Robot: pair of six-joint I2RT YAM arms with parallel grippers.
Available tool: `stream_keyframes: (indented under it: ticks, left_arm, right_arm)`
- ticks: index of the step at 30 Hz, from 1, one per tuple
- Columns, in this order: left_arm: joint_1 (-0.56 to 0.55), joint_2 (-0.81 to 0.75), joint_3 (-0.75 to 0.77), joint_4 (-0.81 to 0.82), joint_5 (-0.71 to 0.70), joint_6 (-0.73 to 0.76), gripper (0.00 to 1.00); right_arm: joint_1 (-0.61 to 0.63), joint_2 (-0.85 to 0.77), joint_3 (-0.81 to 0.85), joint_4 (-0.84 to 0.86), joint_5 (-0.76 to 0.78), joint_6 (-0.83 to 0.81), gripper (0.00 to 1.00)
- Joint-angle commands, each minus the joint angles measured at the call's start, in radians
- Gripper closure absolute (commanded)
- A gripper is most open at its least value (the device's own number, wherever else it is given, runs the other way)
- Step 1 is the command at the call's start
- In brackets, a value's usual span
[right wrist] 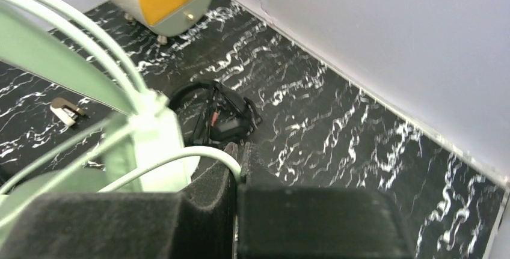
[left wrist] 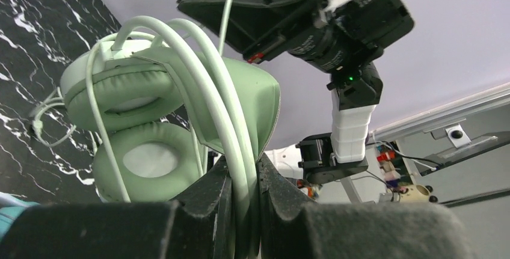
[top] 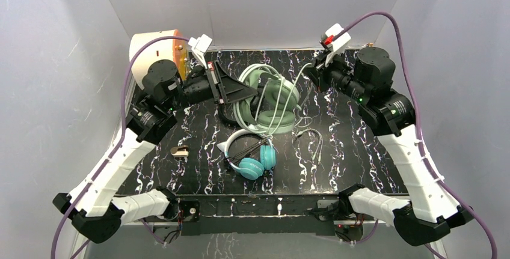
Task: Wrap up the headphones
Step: Wrap the headphones cable around the headphones.
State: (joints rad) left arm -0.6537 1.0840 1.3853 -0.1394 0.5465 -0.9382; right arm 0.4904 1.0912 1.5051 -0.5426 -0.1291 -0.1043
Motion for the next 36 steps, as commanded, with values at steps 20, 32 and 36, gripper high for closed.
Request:
stream_keyframes:
  ticks: [20,32,36]
  left_arm:
    - [-0.001,0.072,0.105,0.375,0.453,-0.224,1.00]
    - [-0.001,0.120,0.185,0.654,0.450,-0.437,1.00]
    - [-0.001,0.139,0.220,0.717,0.427,-0.473,1.00]
  right_arm:
    - [-0.020,0.007,-0.064,0.277,-0.237,-0.147,0.84]
    - [-0.060,0.026,-0.190,0.532,-0.334,0.173,0.61]
    - [-0.071,0.045,-0.234,0.617,-0.333,0.298,0.61]
